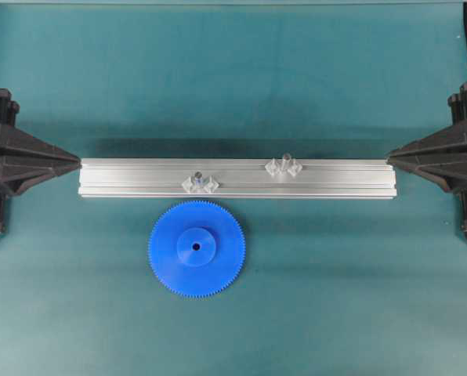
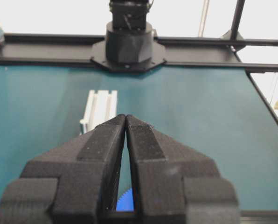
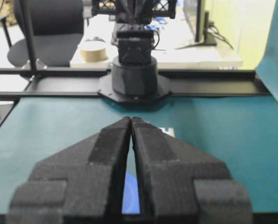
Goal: Insert the large gear onto the shaft.
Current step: 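Move the left gripper over the large blue gear's hub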
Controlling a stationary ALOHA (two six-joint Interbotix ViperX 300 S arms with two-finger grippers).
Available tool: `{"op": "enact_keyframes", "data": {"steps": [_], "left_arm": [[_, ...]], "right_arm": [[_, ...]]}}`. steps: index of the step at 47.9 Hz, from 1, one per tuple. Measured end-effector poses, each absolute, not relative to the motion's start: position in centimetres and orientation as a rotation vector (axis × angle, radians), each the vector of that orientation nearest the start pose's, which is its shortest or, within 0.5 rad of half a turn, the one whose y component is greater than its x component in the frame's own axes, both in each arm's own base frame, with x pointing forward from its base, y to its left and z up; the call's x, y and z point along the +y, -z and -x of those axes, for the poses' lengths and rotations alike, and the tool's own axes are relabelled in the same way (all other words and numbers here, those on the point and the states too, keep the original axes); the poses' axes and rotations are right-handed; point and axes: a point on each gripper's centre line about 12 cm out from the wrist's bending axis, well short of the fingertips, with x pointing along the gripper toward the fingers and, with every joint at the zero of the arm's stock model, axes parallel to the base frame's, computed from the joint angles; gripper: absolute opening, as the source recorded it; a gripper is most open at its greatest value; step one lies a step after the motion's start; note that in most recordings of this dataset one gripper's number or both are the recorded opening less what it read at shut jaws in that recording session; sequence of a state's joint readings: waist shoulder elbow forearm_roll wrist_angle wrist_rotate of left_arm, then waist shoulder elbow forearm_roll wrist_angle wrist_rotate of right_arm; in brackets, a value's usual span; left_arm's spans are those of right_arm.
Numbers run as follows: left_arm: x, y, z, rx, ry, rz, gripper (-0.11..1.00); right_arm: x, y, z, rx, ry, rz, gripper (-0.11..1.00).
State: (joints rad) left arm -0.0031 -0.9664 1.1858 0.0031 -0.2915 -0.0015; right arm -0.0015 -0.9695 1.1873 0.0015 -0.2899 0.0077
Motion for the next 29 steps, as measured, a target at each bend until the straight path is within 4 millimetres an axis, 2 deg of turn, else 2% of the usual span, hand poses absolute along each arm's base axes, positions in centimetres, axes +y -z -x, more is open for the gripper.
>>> {"op": "enact_keyframes", "data": {"steps": [2,4,6,12,17,29], "left_arm": [[-0.1,-29.1,-19.9,-0.068,0.006,-0.003,0.09],[-0.2,-29.5,-20.4,-0.048,0.011,0.007,0.03],[-0.4,-29.7,-21.2,-0.014,0.022,0.010,-0.01],[-1.1,-29.9,-23.3,0.079,0.048,0.017,-0.01],[-1.7,-29.3,-25.1,0.158,0.064,0.036,-0.01],[-2.1,-27.0,-28.4,0.291,0.054,0.119,-0.01]], "right_arm": [[-0.1,-28.8,-19.7,-0.069,0.003,-0.009,0.18],[0.0,-28.4,-19.6,-0.058,0.002,-0.012,0.24],[-0.1,-27.9,-19.5,-0.041,0.004,-0.015,0.19],[-0.1,-26.7,-18.9,0.001,0.005,-0.055,0.08],[-0.1,-26.7,-18.5,0.015,0.005,-0.083,0.06],[-0.3,-25.2,-18.0,0.156,0.024,-0.090,0.13]]}}
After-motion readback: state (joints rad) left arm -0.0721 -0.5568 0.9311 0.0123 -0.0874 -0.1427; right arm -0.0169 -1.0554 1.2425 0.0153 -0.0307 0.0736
